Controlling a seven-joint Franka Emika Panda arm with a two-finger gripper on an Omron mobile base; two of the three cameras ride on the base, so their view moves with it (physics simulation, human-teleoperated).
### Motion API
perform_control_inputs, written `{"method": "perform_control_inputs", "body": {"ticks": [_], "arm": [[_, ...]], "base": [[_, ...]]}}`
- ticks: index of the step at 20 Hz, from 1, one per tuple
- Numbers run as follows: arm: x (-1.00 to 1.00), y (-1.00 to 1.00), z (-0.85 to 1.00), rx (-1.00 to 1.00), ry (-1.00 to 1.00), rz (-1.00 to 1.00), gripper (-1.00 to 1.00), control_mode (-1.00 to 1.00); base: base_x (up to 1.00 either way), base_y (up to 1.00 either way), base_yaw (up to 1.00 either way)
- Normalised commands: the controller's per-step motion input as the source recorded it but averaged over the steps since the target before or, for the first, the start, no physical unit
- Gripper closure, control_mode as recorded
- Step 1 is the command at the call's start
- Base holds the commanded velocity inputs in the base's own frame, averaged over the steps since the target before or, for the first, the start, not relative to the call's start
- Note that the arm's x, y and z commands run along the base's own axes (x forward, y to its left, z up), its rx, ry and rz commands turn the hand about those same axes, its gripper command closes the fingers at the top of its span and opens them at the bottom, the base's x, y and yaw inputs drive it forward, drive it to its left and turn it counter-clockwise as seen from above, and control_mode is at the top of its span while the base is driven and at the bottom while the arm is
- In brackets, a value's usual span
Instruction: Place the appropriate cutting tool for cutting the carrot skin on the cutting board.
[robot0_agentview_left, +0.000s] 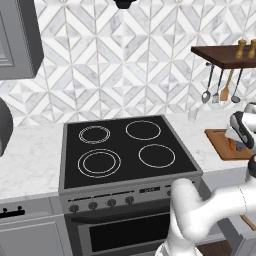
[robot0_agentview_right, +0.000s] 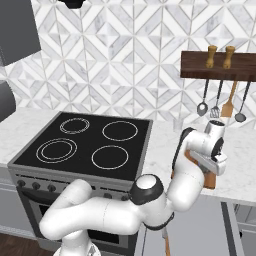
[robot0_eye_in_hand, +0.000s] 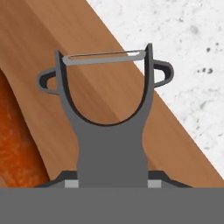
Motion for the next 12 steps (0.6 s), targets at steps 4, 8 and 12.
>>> {"method": "perform_control_inputs", "body": {"ticks": [4,8,12], "arm": [[0.0,0.0,-0.04,0.0,0.0,-0.05,-1.0,-1.0],[-0.18,0.01,0.24,0.02,-0.01,-0.02,-1.0,-1.0],[-0.5,0.14,0.74,0.02,-0.06,-0.01,-1.0,-1.0]], "base": [[0.0,0.0,0.0],[0.0,0.0,0.0],[0.0,0.0,0.0]]}}
